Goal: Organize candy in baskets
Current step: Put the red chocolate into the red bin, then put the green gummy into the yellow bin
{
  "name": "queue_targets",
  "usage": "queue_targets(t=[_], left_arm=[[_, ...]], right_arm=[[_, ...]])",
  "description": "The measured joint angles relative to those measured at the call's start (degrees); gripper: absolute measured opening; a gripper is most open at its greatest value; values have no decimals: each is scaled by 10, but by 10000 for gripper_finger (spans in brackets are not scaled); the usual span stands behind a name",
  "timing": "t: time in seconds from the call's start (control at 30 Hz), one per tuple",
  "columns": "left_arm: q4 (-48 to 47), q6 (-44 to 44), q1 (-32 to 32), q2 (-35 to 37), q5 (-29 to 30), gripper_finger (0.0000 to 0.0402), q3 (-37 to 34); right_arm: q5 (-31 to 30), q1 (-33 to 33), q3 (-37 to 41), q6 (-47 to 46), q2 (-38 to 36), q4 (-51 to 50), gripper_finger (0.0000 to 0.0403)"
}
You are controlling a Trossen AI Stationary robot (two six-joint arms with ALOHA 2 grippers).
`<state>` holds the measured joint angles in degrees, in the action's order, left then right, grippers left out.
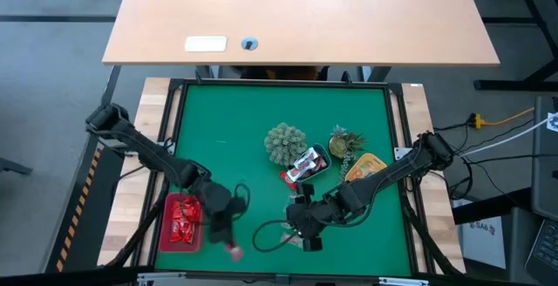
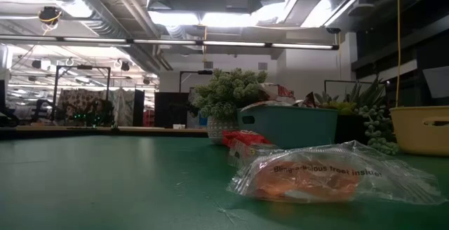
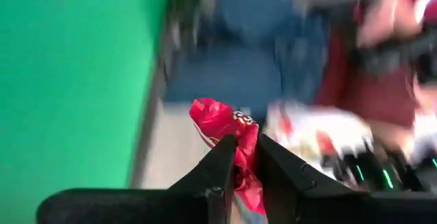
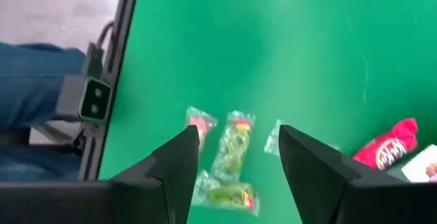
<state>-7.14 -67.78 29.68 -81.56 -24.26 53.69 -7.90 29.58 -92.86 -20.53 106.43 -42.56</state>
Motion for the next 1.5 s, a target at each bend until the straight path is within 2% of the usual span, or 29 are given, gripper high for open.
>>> queue_targets(t=[0.07,0.13,0.27,0.37,0.53,0.63,0.73,1.1,1.23,1.37,1.5], left_arm=[[-31,-31,13,11,-59,50,0],[-69,-66,27,20,-94,50,0],[-176,-131,55,26,-125,50,0],[-263,-146,79,25,-127,50,0],[-369,-157,107,25,-60,50,0],[-397,-176,116,25,-9,54,0],[-408,-176,120,25,14,70,0],[-413,-177,120,25,86,158,0],[-401,-177,120,25,121,169,0],[-379,-173,120,25,148,171,0],[-364,-173,120,25,177,171,0]], right_arm=[[0,0,0,0,0,-13,200],[-2,0,0,0,0,-26,200],[-4,0,0,0,0,-30,200],[-5,0,0,0,0,-30,199],[-5,0,0,0,0,-30,199],[-5,0,0,0,0,-30,199],[-5,0,0,0,0,-30,199],[-4,0,0,0,4,-29,199],[0,7,12,4,8,-42,199],[-1,12,43,59,15,-60,199],[-1,12,82,73,16,-26,199]])
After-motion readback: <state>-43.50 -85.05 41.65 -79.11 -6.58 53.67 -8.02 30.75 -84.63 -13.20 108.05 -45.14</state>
